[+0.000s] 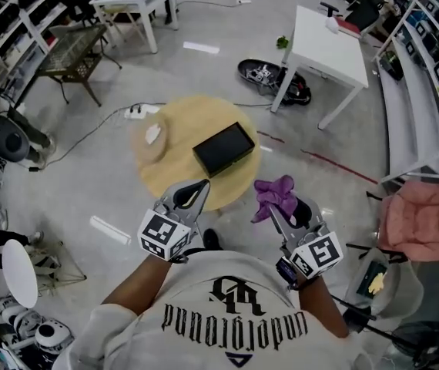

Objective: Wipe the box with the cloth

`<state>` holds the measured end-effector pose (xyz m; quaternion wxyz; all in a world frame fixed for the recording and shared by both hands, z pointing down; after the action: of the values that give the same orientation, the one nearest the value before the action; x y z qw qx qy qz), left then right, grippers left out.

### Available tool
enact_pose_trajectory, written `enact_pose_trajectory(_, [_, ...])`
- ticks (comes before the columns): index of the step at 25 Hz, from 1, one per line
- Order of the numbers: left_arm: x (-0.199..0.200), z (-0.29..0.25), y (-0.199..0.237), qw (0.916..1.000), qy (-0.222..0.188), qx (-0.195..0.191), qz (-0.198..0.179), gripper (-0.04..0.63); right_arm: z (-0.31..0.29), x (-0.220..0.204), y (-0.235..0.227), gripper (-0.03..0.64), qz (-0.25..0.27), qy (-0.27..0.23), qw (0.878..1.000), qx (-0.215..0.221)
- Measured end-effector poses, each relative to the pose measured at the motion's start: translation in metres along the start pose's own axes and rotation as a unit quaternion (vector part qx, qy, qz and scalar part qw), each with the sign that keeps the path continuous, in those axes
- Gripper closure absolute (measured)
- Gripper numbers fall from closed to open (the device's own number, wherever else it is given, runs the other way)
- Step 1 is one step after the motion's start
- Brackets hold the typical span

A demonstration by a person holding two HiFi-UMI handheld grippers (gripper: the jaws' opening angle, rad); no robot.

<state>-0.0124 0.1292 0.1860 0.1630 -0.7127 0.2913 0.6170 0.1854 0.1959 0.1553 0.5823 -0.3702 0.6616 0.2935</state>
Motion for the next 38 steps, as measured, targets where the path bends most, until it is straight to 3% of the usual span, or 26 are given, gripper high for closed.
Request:
enact_pose_trajectory(7, [-0.006,-0.020,0.054,0.9998,0.019,0.000,0.010,0.589,-0.060,-0.004,-0.019,0.456,-0.007,0.024,0.999,0.020])
enact_pose_trajectory(17, [-0.031,-0.046,0.106,0.9971,0.033,0.047,0.050,0.589,-0.138,-0.031,-0.065,0.454,-0.012,0.066,0.995,0.074])
enact_pose_trajectory(23, [-0.057,-0.067,0.127,0.9910,0.055,0.074,0.097,0.589,-0.178,-0.053,-0.100,0.453,-0.006,0.105,0.989,0.106])
enact_pose_trajectory(26, [-0.072,-0.080,0.144,0.9888,0.068,0.089,0.098,0.575,-0.196,-0.069,-0.116,0.453,0.001,0.126,0.985,0.120])
enact_pose_trajectory(33, [-0.139,-0.108,0.188,0.9759,0.115,0.112,0.148,0.506,-0.246,-0.121,-0.146,0.453,0.004,0.170,0.975,0.144])
enact_pose_trajectory(38, [-0.199,-0.124,0.212,0.9615,0.145,0.131,0.193,0.440,-0.280,-0.182,-0.170,0.452,0.003,0.202,0.968,0.149])
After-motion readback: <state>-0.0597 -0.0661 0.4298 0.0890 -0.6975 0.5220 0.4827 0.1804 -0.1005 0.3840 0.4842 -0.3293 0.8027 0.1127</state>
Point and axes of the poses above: the fingertips, and each gripper's own axes: z backward along the fingers, y to its left, x out of its top, the point moved 4 cm from there along z, backward along the fingers
